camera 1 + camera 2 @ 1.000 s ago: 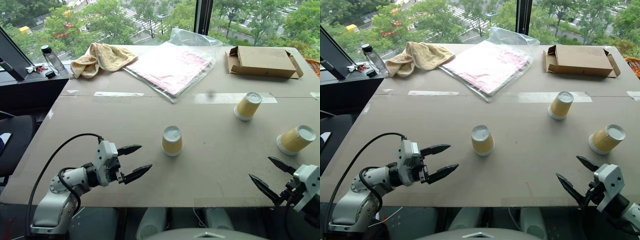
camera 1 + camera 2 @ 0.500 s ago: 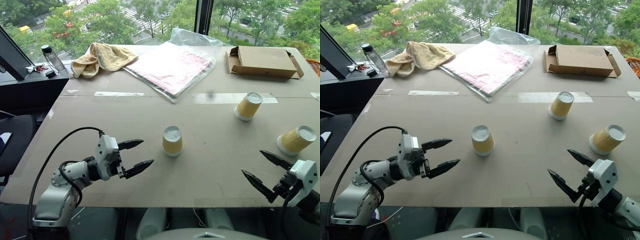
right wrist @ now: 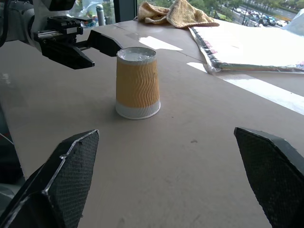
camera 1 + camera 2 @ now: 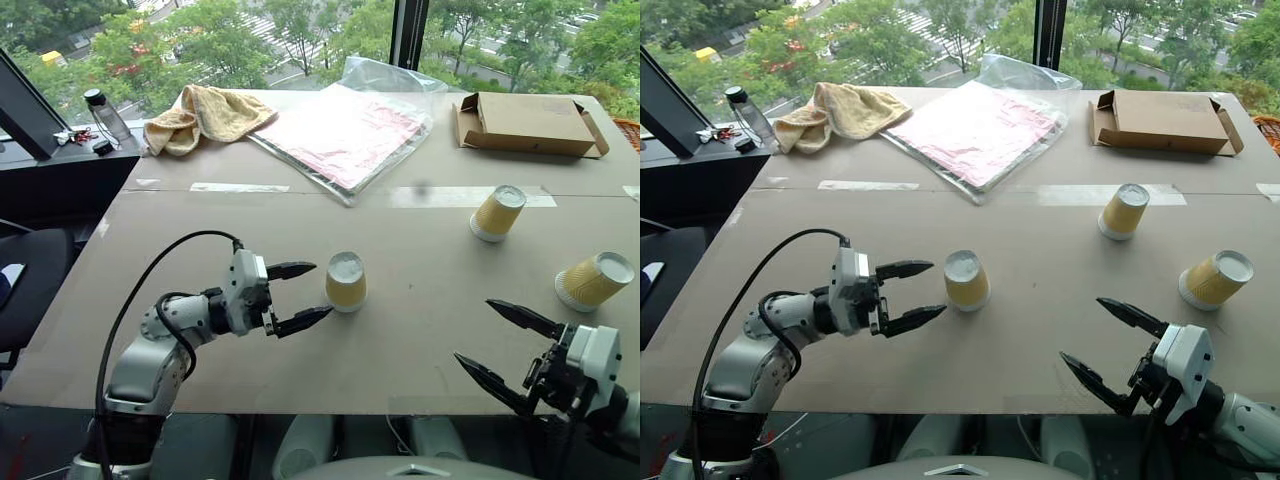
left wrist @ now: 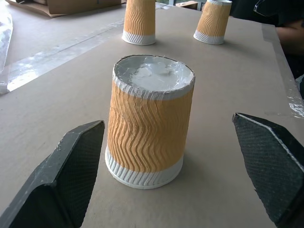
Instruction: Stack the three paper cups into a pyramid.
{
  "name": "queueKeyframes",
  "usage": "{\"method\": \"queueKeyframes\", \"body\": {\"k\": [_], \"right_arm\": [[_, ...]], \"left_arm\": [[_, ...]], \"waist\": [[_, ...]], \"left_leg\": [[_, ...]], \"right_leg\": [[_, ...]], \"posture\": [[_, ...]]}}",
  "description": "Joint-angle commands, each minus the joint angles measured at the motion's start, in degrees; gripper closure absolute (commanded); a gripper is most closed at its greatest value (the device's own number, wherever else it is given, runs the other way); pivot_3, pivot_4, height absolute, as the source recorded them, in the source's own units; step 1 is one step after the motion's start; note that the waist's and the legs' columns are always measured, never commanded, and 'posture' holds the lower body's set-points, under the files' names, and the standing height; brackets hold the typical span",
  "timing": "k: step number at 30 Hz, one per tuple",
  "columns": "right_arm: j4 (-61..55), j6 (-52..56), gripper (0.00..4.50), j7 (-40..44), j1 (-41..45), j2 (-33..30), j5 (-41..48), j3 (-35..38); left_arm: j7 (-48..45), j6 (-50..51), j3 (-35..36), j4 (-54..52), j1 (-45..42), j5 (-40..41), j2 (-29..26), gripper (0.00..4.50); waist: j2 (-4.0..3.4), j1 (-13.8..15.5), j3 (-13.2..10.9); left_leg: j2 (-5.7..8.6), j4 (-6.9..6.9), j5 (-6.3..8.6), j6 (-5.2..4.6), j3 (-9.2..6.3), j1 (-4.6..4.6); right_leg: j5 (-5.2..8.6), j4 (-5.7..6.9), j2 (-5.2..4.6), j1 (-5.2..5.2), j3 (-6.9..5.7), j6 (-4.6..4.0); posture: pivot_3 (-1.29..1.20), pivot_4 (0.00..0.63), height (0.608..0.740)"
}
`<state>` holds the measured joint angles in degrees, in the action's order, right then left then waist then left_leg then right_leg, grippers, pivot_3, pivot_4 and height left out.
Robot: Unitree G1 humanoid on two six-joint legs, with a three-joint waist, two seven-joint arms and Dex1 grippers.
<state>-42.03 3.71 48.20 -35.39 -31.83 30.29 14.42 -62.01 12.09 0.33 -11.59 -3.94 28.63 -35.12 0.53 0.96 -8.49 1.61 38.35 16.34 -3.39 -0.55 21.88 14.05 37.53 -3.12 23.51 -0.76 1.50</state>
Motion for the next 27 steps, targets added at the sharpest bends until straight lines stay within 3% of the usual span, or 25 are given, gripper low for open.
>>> {"method": "queueKeyframes", "body": {"k": [1, 3, 4, 7, 9, 11, 18, 23, 27], "right_arm": [[-2.8, -0.9, 0.00, -1.5, -1.5, 0.7, -0.7, 0.6], [-3.5, -1.3, 0.00, -2.3, -2.4, 1.2, -1.4, 0.6], [-3.8, -1.6, 0.00, -2.7, -3.0, 1.6, -1.8, 0.7], [-4.3, -2.5, 0.00, -3.8, -4.4, 2.7, -2.9, 0.9], [-4.8, -3.3, 0.00, -4.5, -5.9, 3.7, -3.7, 1.0], [-4.9, -4.2, 0.00, -5.3, -6.8, 4.7, -4.4, 1.0], [-4.4, -6.3, 0.00, -8.2, -7.5, 7.7, -7.6, -0.4], [-4.8, -6.9, 0.00, -8.9, -8.8, 8.5, -8.3, -0.7], [-5.1, -7.1, 0.00, -9.3, -9.4, 8.7, -8.4, -0.9]], "left_arm": [[0.4, -1.4, -2.5, 2.4, -2.7, -2.1, 2.1, 0.07], [1.1, -2.0, -3.9, 4.9, -4.5, -4.1, 3.5, 0.07], [1.0, -2.5, -4.6, 6.2, -5.4, -4.7, 4.2, 0.30], [0.5, -3.9, -5.9, 8.9, -7.2, -5.9, 5.9, 1.27], [0.6, -5.0, -6.4, 11.0, -8.8, -6.6, 7.3, 2.30], [0.3, -6.0, -6.7, 13.1, -10.6, -7.1, 8.5, 2.99], [1.4, -7.4, -7.4, 19.2, -18.5, -8.7, 12.7, 2.99], [-3.6, -3.7, -6.1, 19.8, -19.3, -5.0, 11.4, 2.99], [-4.8, -2.8, -6.5, 18.7, -19.1, -5.3, 10.0, 1.27]], "waist": [[-0.01, 0.0, 0.0], [0.00, 0.0, 0.0], [0.00, 0.0, 0.0], [0.00, 0.0, 0.0], [0.01, 0.0, 0.0], [0.01, 0.1, 0.0], [0.04, 0.1, 0.0], [0.03, -0.2, 0.0], [0.03, -0.1, 0.0]], "left_leg": [[0.00, 0.00, 0.00, 0.00, 0.00, 0.00], [0.01, 0.00, 0.00, 0.00, 0.00, 0.00], [0.01, 0.00, 0.00, 0.00, 0.00, 0.00], [0.02, 0.00, 0.00, 0.00, 0.00, -0.01], [0.02, 0.01, 0.00, 0.00, -0.01, 0.00], [0.03, 0.02, 0.00, 0.00, 0.00, -0.01], [0.05, 0.06, 0.00, 0.00, -0.01, 0.00], [0.05, 0.06, -0.01, 0.00, 0.00, -0.02], [0.03, 0.06, -0.01, 0.01, -0.02, -0.02]], "right_leg": [[0.00, 0.00, 0.00, 0.00, 0.00, 0.00], [0.00, 0.01, 0.00, 0.00, 0.00, 0.01], [0.00, 0.01, 0.00, 0.00, 0.00, 0.01], [-0.01, 0.03, 0.01, 0.00, 0.00, 0.01], [-0.01, 0.03, 0.01, 0.00, -0.01, 0.02], [-0.01, 0.03, 0.01, -0.01, 0.00, 0.02], [-0.01, 0.07, 0.03, 0.00, -0.01, 0.03], [-0.01, 0.11, 0.09, 0.00, 0.01, 0.03], [-0.01, 0.13, 0.11, 0.01, 0.00, 0.03]], "posture": [[0.00, 0.150, 0.740], [0.00, 0.150, 0.740], [0.00, 0.150, 0.740], [0.00, 0.150, 0.740], [0.00, 0.150, 0.740], [0.00, 0.150, 0.740], [0.00, 0.150, 0.740], [0.00, 0.150, 0.740], [0.00, 0.150, 0.740]]}}
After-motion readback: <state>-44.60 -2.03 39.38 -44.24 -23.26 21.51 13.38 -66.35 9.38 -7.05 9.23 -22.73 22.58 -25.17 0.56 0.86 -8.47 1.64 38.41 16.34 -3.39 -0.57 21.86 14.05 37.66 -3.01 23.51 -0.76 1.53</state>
